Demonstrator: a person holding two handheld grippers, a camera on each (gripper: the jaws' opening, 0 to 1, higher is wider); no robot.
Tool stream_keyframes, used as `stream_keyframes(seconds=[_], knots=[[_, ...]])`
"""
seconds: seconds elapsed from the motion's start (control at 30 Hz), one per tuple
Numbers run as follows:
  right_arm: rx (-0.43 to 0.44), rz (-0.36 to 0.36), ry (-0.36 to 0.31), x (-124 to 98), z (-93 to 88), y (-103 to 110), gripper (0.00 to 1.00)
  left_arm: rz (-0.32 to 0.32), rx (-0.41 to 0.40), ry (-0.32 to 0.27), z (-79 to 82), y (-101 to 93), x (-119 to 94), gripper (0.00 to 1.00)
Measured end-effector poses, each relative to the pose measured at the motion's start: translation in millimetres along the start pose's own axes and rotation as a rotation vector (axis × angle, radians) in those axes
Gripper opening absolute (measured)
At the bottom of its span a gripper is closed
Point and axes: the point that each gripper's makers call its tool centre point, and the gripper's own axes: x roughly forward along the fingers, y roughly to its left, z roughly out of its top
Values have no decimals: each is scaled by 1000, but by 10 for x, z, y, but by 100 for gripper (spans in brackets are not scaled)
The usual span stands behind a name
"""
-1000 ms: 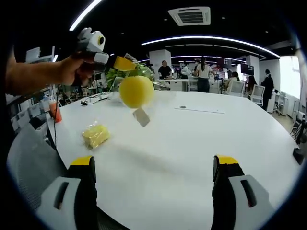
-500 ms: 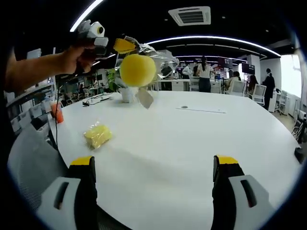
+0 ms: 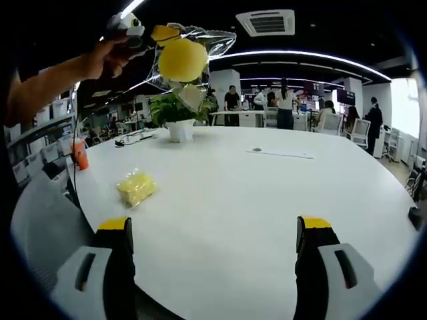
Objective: Compare the silicone blocks by pressing each to a similar depth, holding the contact briefly, and releasing to observe deformation and rebound differences across the visible hardness samples.
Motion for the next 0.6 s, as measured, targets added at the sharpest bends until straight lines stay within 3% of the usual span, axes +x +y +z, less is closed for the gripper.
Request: stream_keyframes(seconds=[0.2, 0.47, 0.53, 0.6], knots=[[-13, 14, -15, -10, 46, 38, 96, 2, 3, -21, 133, -45, -79, 0], [-2, 27, -17, -16, 56, 48, 96, -1, 2, -25, 118, -91, -98, 0], [60, 49, -98, -46, 222, 41, 96, -3, 1, -22, 100, -102, -95, 0], [40, 85, -88, -70, 291, 20, 96, -9, -6, -21, 98, -118, -93, 0]])
